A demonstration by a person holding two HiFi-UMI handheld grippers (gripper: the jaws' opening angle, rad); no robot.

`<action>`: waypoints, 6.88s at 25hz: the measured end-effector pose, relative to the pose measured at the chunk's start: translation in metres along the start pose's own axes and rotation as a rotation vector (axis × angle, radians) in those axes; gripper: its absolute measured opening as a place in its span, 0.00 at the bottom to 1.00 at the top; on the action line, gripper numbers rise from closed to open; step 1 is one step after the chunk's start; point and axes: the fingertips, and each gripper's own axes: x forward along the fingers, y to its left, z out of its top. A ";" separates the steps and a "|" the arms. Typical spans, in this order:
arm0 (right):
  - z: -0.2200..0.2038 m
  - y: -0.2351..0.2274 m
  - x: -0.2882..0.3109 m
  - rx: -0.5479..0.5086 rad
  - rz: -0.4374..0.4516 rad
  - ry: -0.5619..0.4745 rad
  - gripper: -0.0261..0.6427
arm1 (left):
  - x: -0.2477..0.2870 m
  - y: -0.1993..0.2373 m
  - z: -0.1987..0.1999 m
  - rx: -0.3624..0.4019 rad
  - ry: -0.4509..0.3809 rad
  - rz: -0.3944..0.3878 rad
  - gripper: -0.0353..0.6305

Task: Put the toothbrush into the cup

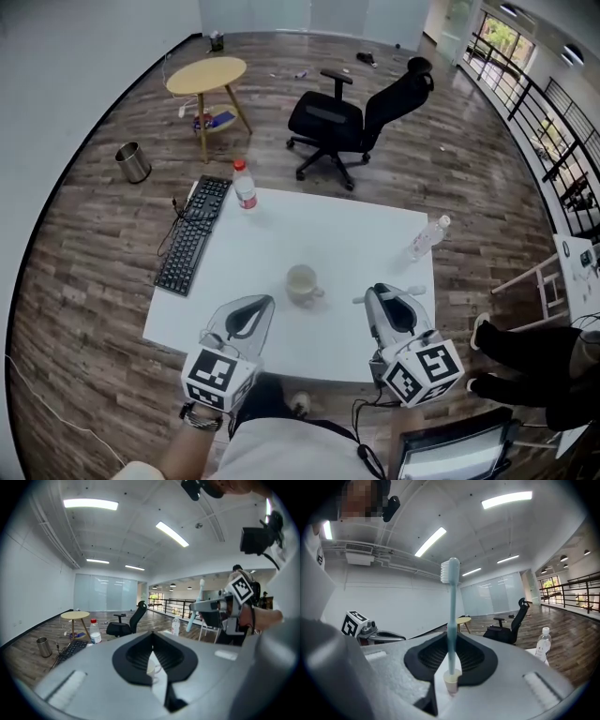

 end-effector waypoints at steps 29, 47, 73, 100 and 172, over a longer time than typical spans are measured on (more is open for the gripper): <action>-0.046 0.002 0.071 -0.001 0.019 0.151 0.12 | 0.024 0.017 -0.042 -0.083 0.088 -0.045 0.06; -0.070 0.012 0.102 0.054 0.064 0.193 0.12 | 0.037 0.023 -0.063 -0.116 0.150 -0.043 0.06; -0.148 0.019 0.134 0.161 0.084 0.351 0.12 | 0.036 0.020 -0.092 -0.154 0.211 -0.068 0.06; -0.192 0.015 0.140 0.182 0.065 0.463 0.12 | 0.038 0.016 -0.099 -0.188 0.232 -0.083 0.06; -0.197 0.012 0.132 0.127 0.051 0.478 0.17 | 0.041 0.004 -0.101 -0.176 0.255 -0.137 0.07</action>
